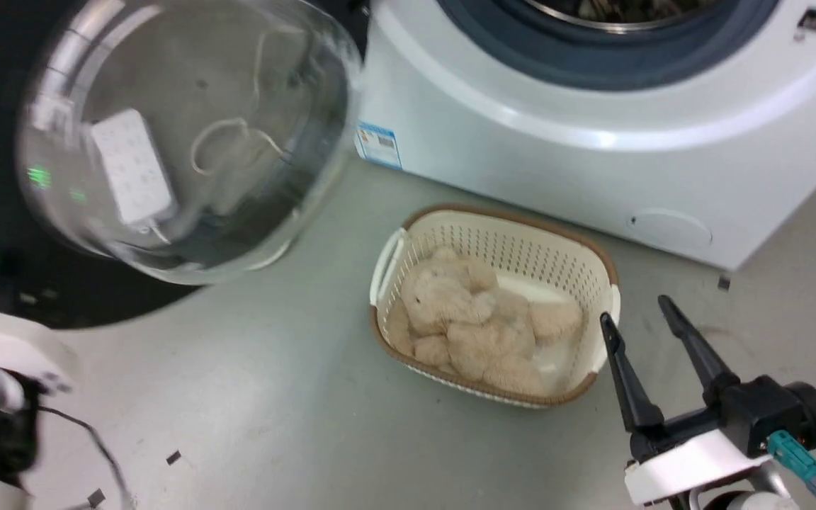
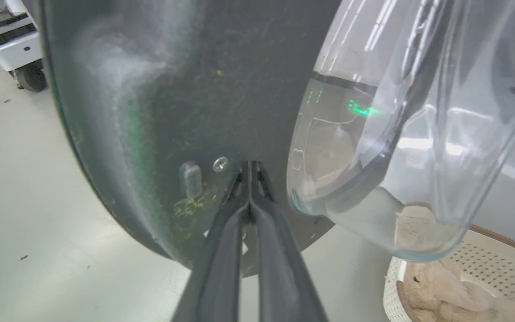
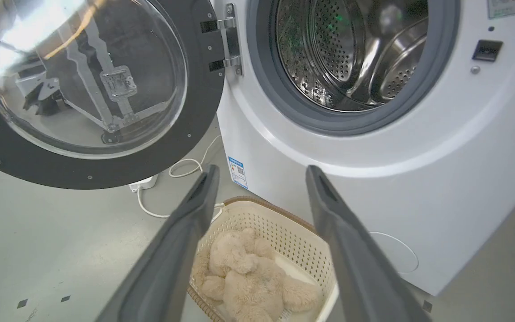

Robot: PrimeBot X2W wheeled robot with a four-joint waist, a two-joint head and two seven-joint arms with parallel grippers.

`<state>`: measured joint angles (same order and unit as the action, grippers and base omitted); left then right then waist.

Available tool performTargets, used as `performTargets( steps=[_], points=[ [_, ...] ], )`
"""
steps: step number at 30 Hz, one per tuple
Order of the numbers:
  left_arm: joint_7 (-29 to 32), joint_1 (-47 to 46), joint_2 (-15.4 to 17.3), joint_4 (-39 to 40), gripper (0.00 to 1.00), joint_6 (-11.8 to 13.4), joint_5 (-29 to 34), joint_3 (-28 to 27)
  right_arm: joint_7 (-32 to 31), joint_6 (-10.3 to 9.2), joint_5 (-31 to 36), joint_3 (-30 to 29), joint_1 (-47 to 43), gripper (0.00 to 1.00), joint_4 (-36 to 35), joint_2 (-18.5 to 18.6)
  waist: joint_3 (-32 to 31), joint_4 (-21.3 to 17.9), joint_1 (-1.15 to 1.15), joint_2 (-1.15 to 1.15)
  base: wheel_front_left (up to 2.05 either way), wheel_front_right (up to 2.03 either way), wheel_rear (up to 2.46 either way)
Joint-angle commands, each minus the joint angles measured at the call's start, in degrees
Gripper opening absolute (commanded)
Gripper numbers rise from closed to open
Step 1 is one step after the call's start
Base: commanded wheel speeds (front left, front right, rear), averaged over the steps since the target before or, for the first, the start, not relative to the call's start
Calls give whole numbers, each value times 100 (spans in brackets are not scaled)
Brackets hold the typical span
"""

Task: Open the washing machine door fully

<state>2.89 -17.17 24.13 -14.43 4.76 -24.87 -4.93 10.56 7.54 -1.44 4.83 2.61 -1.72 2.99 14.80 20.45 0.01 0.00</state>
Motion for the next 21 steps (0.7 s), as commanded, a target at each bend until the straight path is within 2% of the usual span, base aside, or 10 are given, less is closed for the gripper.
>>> performTargets(
  steps=[1,6,10,16,21],
  points=[
    [-77,-238,152,-235,0,-37,-76,-165,-29,-5,37,3,98,100,-51,40,252,-178,-1,0,0,0,0],
    [-284,-680,465,-971,0,-129,-196,-414,-58,-5,43,-2,185,100,-69,86,408,-295,-1,0,0,0,0],
    [-612,-870,536,-1344,0,-230,-136,-371,-14,-5,13,-61,223,100,0,78,367,-349,-1,0,0,0,0],
    [-1227,-804,510,-1445,0,-321,244,-17,111,-5,-47,-424,189,100,114,26,-15,-389,-1,0,0,0,0],
    [-1589,-509,203,-959,0,-319,374,201,228,-5,-19,-765,122,100,94,-4,-561,-528,-1,0,0,0,0]
  ],
)
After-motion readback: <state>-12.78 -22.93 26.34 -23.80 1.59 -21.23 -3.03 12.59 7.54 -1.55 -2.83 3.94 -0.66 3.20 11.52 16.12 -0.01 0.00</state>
